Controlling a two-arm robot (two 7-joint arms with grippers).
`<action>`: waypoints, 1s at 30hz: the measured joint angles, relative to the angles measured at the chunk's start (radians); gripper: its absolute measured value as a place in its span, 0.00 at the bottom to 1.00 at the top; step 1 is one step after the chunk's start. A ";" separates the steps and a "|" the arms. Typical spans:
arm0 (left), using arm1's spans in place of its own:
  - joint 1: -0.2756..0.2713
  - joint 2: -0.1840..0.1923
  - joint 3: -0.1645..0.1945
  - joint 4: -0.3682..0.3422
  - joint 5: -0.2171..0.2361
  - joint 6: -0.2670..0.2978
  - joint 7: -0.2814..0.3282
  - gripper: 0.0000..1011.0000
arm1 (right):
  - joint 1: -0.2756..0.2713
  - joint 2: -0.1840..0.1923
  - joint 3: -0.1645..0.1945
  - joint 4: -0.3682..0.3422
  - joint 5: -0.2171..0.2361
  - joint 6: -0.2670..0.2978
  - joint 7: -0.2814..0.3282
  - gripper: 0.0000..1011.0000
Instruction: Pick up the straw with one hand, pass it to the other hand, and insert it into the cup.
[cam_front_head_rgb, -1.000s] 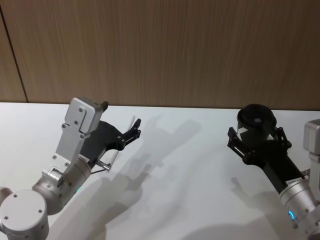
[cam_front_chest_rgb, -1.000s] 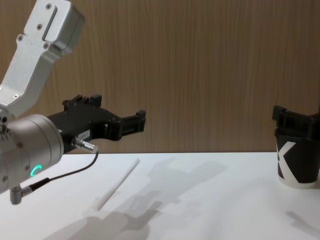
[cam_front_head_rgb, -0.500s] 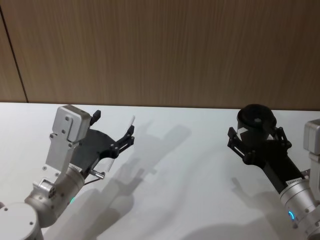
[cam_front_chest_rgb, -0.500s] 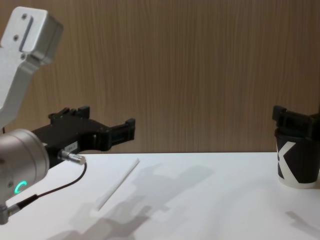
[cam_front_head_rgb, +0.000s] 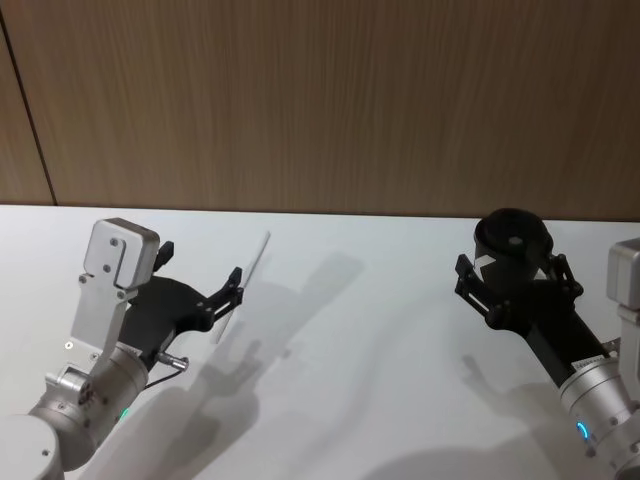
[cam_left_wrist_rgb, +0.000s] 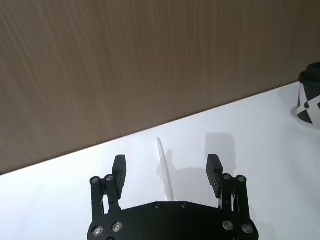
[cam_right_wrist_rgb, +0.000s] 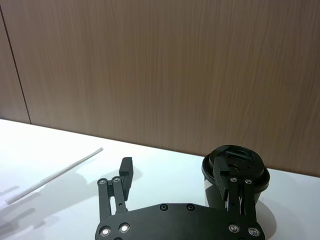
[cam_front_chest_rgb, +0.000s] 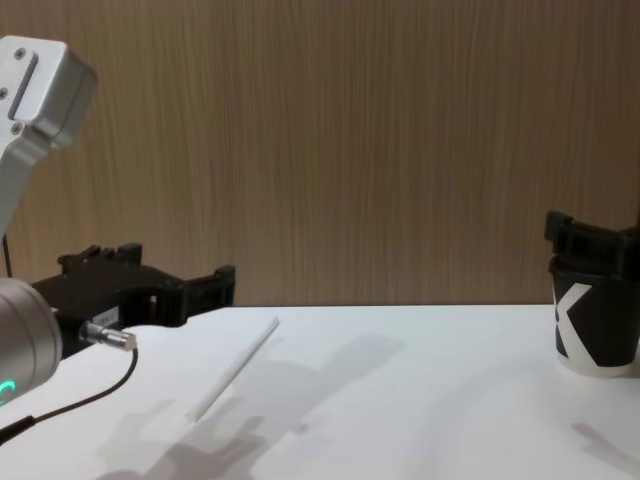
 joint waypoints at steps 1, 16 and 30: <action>0.002 0.000 -0.003 -0.004 -0.002 0.011 0.002 0.99 | 0.000 0.000 0.000 0.000 0.000 0.000 0.000 0.99; 0.033 -0.041 -0.055 -0.030 -0.065 0.109 0.023 0.99 | 0.000 0.000 0.000 0.000 0.000 0.000 0.000 0.99; 0.020 -0.098 -0.092 0.004 -0.122 0.145 0.022 0.99 | 0.000 0.000 0.000 0.000 0.000 0.000 0.000 0.99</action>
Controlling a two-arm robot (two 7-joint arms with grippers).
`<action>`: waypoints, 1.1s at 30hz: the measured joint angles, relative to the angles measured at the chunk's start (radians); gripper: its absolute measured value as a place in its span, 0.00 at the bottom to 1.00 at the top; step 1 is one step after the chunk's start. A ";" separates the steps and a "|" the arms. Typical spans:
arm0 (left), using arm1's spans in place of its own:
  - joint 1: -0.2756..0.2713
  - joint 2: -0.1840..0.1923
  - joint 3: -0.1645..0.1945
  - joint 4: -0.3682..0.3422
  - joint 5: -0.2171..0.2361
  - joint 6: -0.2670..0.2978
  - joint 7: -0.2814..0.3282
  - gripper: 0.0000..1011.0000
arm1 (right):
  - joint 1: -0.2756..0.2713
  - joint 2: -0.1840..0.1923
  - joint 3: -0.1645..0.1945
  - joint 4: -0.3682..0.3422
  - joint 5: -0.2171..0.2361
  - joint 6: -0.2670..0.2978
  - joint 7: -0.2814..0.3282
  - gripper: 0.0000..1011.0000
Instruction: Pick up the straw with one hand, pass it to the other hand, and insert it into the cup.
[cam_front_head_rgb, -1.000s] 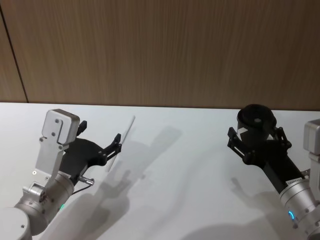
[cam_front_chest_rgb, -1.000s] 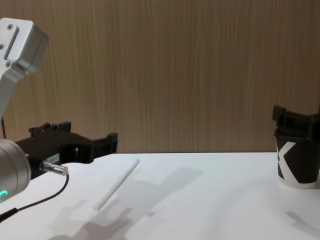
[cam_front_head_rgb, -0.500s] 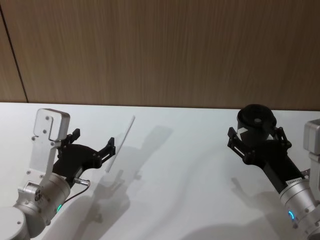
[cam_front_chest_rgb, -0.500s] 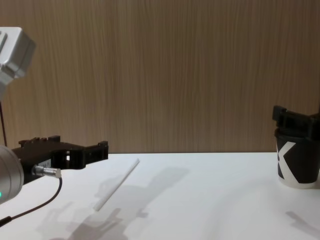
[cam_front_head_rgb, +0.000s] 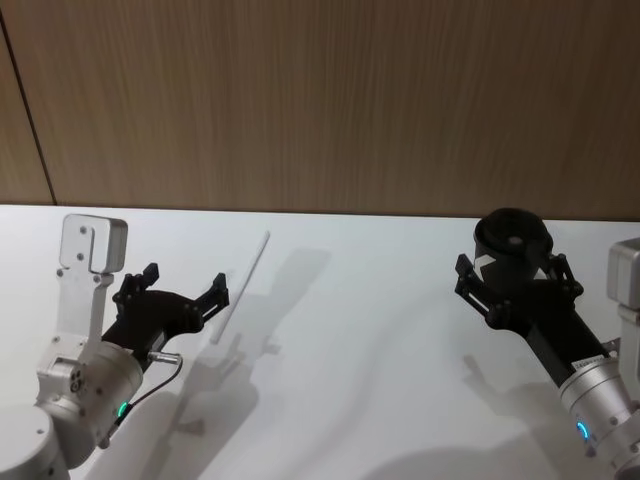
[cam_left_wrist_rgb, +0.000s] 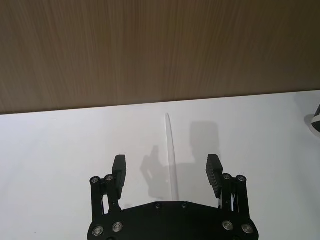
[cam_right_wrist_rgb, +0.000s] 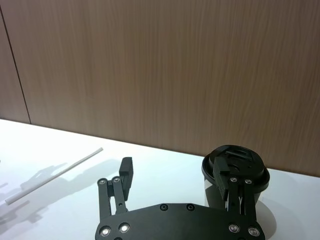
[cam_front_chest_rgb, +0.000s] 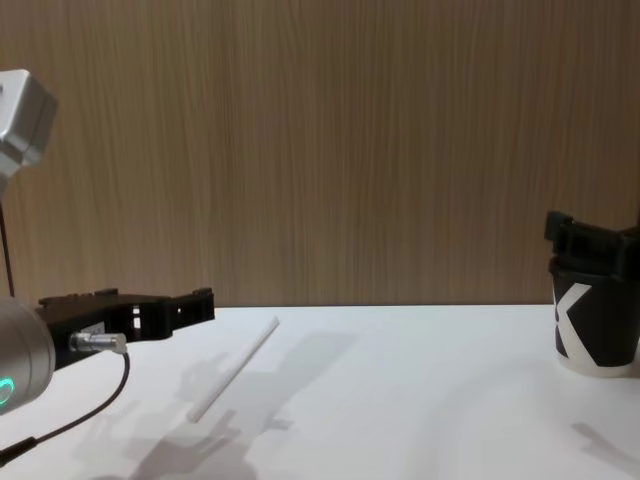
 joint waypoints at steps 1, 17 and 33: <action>-0.002 -0.002 0.000 0.004 -0.001 0.003 0.000 0.99 | 0.000 0.000 0.000 0.000 0.000 0.000 0.000 0.99; -0.067 -0.021 0.016 0.075 0.002 0.075 -0.025 0.99 | 0.000 0.000 0.000 0.000 0.000 0.000 0.000 0.99; -0.120 -0.027 0.036 0.133 0.026 0.130 -0.052 0.99 | 0.000 0.000 0.000 0.000 0.000 0.000 0.000 0.99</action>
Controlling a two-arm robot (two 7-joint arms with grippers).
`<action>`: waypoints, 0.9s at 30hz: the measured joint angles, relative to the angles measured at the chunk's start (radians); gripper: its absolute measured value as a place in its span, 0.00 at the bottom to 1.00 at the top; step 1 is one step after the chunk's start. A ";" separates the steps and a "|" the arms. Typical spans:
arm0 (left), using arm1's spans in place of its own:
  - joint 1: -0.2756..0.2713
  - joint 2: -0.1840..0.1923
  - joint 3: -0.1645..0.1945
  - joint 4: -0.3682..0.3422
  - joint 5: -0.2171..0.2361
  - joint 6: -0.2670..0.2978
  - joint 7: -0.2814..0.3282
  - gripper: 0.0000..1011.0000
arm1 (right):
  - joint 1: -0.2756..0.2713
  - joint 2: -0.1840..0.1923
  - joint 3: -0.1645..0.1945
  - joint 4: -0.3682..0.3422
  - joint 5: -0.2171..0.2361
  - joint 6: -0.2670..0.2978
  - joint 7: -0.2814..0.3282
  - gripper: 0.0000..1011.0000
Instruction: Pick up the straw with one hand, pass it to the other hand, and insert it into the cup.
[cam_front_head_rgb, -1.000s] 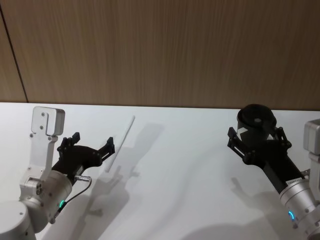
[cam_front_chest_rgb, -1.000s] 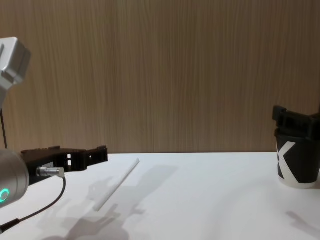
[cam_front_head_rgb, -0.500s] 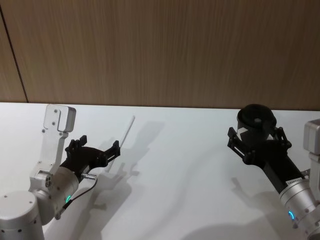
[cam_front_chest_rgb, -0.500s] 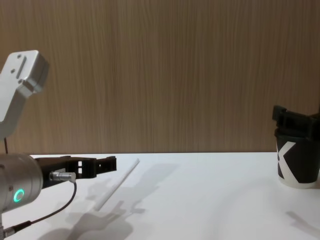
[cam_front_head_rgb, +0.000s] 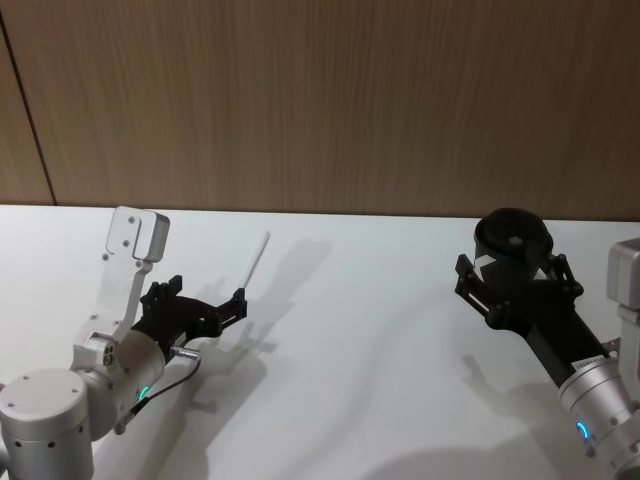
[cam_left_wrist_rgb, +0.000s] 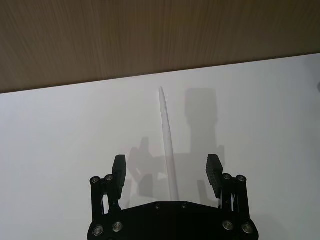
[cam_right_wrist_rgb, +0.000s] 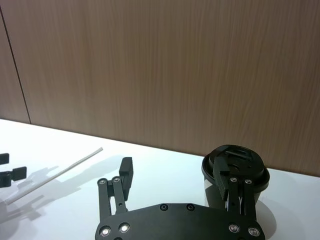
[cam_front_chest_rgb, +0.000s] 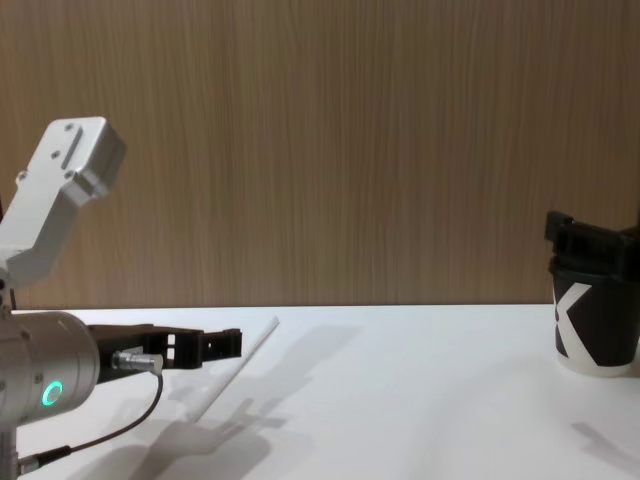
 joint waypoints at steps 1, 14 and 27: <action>0.000 0.000 0.000 0.000 0.000 0.000 0.000 0.99 | 0.000 0.000 0.000 0.000 0.000 0.000 0.000 0.99; -0.019 -0.006 0.016 0.053 0.020 0.011 -0.022 0.99 | 0.000 0.000 0.000 0.000 0.000 0.000 0.000 0.99; -0.022 -0.010 0.018 0.073 0.035 -0.001 -0.034 0.99 | 0.000 0.000 0.000 0.000 0.000 0.000 0.000 0.99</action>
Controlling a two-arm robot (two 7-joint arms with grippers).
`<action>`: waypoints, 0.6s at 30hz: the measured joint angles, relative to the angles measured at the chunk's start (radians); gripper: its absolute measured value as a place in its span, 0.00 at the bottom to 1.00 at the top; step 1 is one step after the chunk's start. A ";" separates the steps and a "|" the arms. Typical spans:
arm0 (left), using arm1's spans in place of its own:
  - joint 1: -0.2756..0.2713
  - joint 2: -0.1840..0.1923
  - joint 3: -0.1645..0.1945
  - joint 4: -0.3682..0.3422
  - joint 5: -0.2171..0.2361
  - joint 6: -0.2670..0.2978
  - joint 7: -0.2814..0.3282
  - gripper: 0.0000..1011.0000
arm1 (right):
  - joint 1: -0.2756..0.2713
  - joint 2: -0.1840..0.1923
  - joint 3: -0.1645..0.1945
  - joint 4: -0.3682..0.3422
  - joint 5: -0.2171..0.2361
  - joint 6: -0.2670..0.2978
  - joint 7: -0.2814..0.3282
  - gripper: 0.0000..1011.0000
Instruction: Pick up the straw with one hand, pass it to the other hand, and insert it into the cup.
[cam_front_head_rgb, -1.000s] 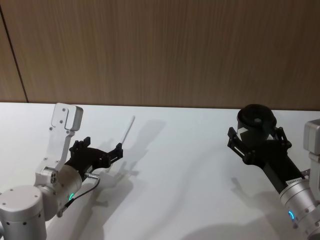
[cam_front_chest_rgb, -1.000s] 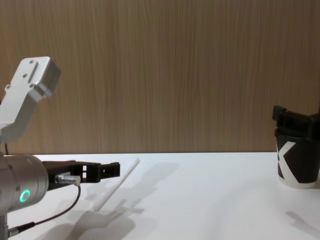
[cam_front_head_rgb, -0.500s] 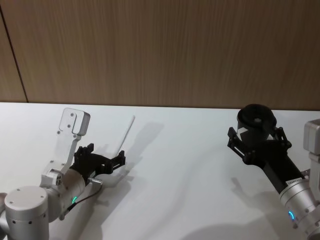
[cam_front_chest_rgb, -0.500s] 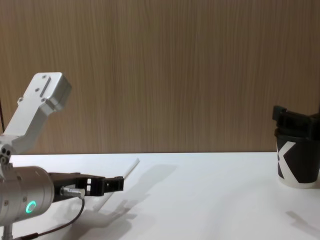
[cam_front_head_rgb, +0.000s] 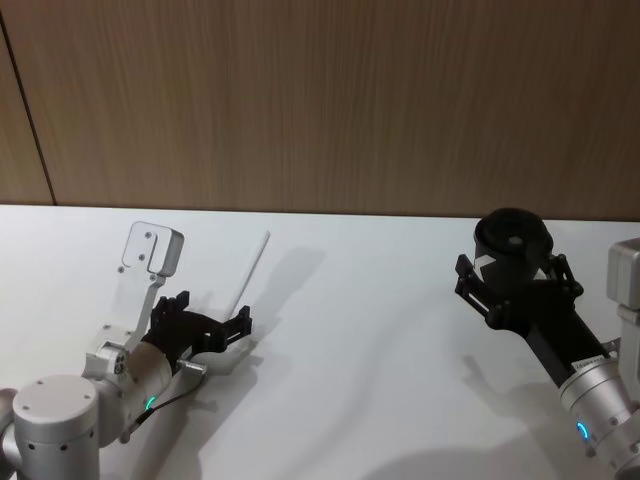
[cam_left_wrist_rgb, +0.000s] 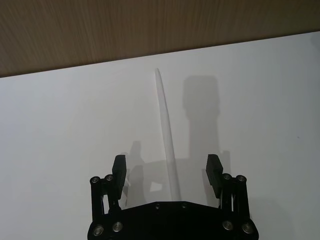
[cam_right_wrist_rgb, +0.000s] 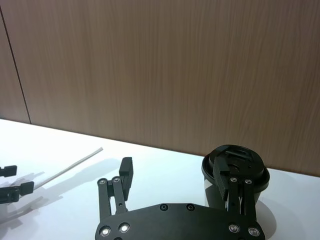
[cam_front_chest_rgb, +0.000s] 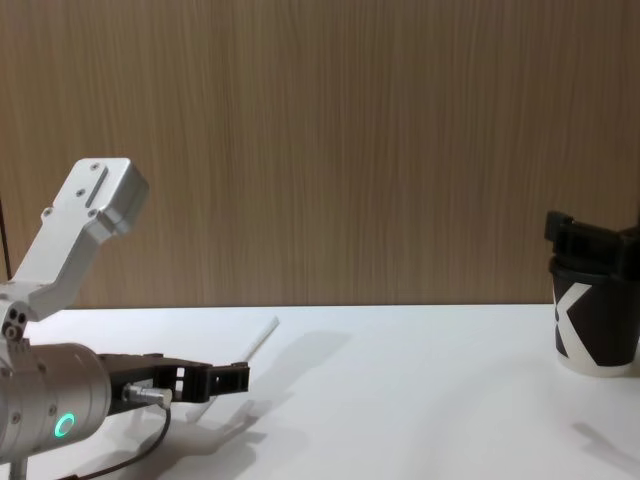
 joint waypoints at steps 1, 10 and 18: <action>0.001 -0.001 -0.001 0.001 0.001 -0.002 0.000 0.99 | 0.000 0.000 0.000 0.000 0.000 0.000 0.000 0.99; 0.011 -0.015 -0.017 0.004 -0.001 -0.010 -0.001 0.99 | 0.000 0.000 0.000 0.000 0.000 0.000 0.000 0.99; 0.022 -0.033 -0.031 0.008 -0.008 -0.016 0.004 0.99 | 0.000 0.000 0.000 0.000 0.000 0.000 0.000 0.99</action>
